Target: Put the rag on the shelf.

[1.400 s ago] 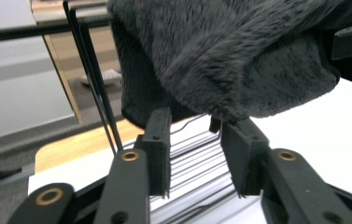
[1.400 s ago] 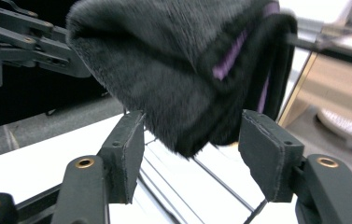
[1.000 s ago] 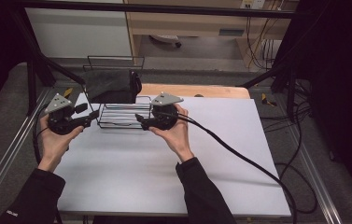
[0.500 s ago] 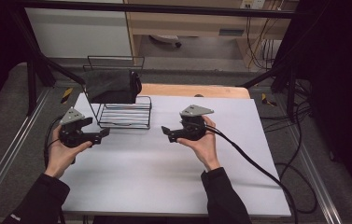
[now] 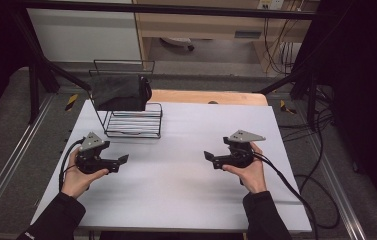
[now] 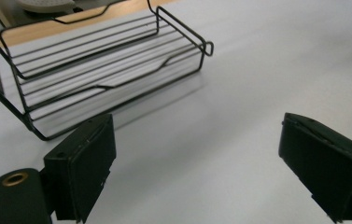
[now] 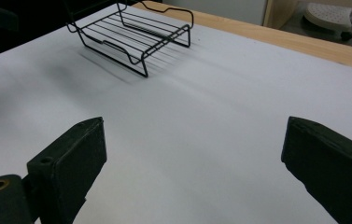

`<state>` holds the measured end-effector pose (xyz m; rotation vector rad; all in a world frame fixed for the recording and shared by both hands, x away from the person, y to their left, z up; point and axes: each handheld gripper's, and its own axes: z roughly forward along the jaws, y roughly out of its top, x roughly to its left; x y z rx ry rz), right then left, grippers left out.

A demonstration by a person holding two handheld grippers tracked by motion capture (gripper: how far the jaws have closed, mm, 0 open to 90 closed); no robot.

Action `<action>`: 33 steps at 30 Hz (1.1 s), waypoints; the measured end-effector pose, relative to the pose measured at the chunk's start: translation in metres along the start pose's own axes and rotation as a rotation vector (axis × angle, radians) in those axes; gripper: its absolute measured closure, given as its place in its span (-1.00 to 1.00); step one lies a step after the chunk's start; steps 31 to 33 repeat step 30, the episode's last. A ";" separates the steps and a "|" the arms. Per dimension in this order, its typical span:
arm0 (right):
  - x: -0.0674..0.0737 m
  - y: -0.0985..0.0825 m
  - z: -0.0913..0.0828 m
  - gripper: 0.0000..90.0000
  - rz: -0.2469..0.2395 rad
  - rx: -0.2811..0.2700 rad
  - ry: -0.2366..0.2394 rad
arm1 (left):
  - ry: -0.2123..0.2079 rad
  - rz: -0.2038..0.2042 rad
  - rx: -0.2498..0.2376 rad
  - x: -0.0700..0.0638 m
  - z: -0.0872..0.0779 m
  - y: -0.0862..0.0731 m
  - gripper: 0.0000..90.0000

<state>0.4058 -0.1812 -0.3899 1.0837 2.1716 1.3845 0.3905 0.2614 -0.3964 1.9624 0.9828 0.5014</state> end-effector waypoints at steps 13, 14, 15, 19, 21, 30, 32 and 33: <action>-0.025 -0.061 -0.025 -0.87 0.064 0.055 0.008 | -0.049 -0.007 0.038 -0.006 0.003 -0.038 -0.75; -0.027 -0.065 -0.027 -0.87 0.065 0.062 0.009 | -0.049 -0.006 0.037 -0.006 0.003 -0.039 -0.75; -0.028 -0.068 -0.029 -0.87 0.072 0.065 0.008 | -0.050 -0.004 0.037 -0.006 0.003 -0.042 -0.75; -0.033 -0.078 -0.037 -0.87 0.076 0.067 0.001 | -0.046 0.015 0.042 -0.008 0.001 -0.049 -0.74; -0.036 -0.084 -0.041 -0.87 0.078 0.068 0.002 | -0.052 0.020 0.041 -0.008 0.000 -0.051 -0.74; -0.036 -0.093 -0.046 -0.88 0.085 0.095 0.005 | -0.054 0.021 0.051 -0.006 0.000 -0.054 -0.74; -0.036 -0.093 -0.046 -0.88 0.085 0.095 0.005 | -0.054 0.021 0.051 -0.006 0.000 -0.054 -0.74; -0.036 -0.093 -0.046 -0.88 0.085 0.095 0.005 | -0.054 0.021 0.051 -0.006 0.000 -0.054 -0.74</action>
